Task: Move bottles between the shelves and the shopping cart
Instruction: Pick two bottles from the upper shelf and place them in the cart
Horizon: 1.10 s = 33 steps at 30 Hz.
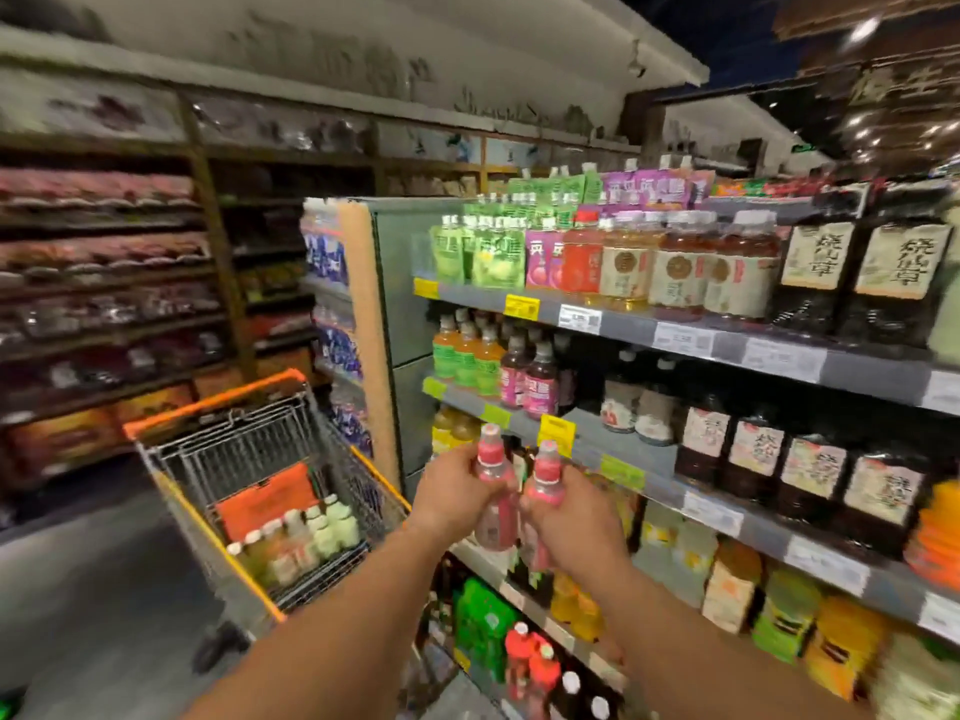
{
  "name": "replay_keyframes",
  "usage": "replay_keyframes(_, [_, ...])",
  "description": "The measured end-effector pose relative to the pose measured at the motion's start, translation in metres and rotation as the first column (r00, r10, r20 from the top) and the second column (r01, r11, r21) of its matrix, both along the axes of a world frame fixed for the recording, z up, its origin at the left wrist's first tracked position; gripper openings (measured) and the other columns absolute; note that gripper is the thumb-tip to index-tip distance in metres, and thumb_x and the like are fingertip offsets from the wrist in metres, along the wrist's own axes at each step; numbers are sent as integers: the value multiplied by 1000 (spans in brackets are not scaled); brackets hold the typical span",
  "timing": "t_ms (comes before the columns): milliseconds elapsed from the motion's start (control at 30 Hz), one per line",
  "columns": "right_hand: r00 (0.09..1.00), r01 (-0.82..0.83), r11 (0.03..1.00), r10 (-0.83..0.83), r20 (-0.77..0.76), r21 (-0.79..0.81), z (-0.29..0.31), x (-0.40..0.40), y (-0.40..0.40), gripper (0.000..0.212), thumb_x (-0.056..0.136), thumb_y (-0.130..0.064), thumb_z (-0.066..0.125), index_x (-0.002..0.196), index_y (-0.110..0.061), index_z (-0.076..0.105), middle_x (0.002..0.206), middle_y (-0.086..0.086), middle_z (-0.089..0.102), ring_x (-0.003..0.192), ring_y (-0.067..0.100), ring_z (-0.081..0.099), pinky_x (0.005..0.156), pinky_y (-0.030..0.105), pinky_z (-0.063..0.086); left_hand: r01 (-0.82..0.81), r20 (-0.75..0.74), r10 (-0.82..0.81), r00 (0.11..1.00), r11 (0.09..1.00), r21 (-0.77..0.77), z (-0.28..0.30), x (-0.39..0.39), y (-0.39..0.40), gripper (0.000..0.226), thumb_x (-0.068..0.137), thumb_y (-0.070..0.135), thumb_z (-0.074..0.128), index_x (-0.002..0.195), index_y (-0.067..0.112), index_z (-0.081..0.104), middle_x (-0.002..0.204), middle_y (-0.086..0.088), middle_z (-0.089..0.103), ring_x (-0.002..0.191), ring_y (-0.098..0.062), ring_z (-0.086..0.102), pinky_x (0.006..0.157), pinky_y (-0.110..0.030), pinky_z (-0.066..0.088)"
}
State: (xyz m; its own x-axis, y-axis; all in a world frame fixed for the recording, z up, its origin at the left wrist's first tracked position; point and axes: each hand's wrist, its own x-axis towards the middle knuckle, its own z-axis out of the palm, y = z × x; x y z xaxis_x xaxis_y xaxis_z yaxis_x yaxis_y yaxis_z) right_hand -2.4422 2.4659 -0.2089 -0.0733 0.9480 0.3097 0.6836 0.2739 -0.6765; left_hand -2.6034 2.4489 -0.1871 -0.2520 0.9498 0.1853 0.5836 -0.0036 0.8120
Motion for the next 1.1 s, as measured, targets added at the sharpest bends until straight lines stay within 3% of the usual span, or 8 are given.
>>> replay_keyframes(67, [997, -72, 997, 72, -9, -27, -4, -45, 10, 26, 86, -48, 58, 99, -26, 62, 102, 5, 71, 96, 31, 64, 65, 30, 38, -113, -37, 113, 993, 994, 8, -4, -46, -4, 21, 69, 33, 83, 81, 29, 66, 75, 13, 67, 78, -12, 64, 62, -12, 44])
replay_keyframes(100, [994, -110, 993, 110, 2, -42, -5, -66, 16, 26, 85, -46, 60, 101, -26, 62, 102, 6, 70, 96, 32, 64, 64, 30, 36, -155, -51, 155, 987, 988, 6, -6, -67, -5, 21, 70, 34, 83, 82, 30, 67, 76, 13, 67, 78, -11, 64, 60, -12, 42])
replay_keyframes(267, [958, -285, 954, 284, -27, -93, -13, -165, 55, 30, 78, -46, 62, 98, -24, 61, 98, 7, 70, 92, 32, 64, 64, 31, 39, -316, -73, 312, 947, 947, -50, -18, -156, 6, 31, 70, 37, 82, 97, 25, 71, 89, 9, 74, 86, -11, 69, 78, -29, 53])
replay_keyframes(433, [885, -465, 873, 465, -36, -149, -10, -246, 102, 16, 75, -49, 60, 82, -37, 52, 85, -3, 66, 67, 17, 52, 54, 28, 36, -477, 37, 479, 877, 878, -48, -27, -223, 30, 23, 67, 36, 84, 83, 33, 68, 77, 18, 71, 74, 2, 66, 67, -22, 51])
replay_keyframes(600, [798, -591, 771, 601, -35, -236, -22, -313, 144, 31, 74, -54, 57, 94, -31, 55, 90, -1, 65, 79, 24, 58, 59, 29, 38, -585, 76, 593, 802, 804, -105, -56, -278, 53, 25, 68, 35, 85, 87, 32, 70, 82, 15, 72, 80, -4, 68, 76, -27, 54])
replay_keyframes(800, [737, -633, 685, 676, -8, -361, -70, -384, 188, 24, 85, -35, 61, 106, -24, 63, 100, 7, 69, 93, 29, 64, 81, 38, 52, -624, 93, 651, 754, 753, -209, -108, -342, 87, 29, 69, 28, 85, 90, 34, 67, 87, 16, 71, 83, -4, 67, 68, -17, 48])
replay_keyframes(967, [747, -595, 689, 665, 34, -413, -109, -438, 221, 28, 86, -34, 60, 111, -23, 62, 103, 7, 69, 93, 29, 64, 79, 35, 51, -610, 95, 656, 748, 738, -288, -148, -394, 121, 27, 71, 25, 82, 84, 40, 64, 90, 12, 72, 84, -8, 67, 77, -27, 54])
replay_keyframes(1100, [734, -587, 670, 678, 52, -454, -142, -474, 243, 25, 84, -32, 62, 106, -20, 63, 98, 8, 69, 88, 30, 63, 73, 33, 50, -620, 82, 679, 730, 708, -338, -179, -427, 145, 35, 71, 25, 83, 103, 33, 71, 93, 8, 72, 84, -11, 66, 68, -20, 46])
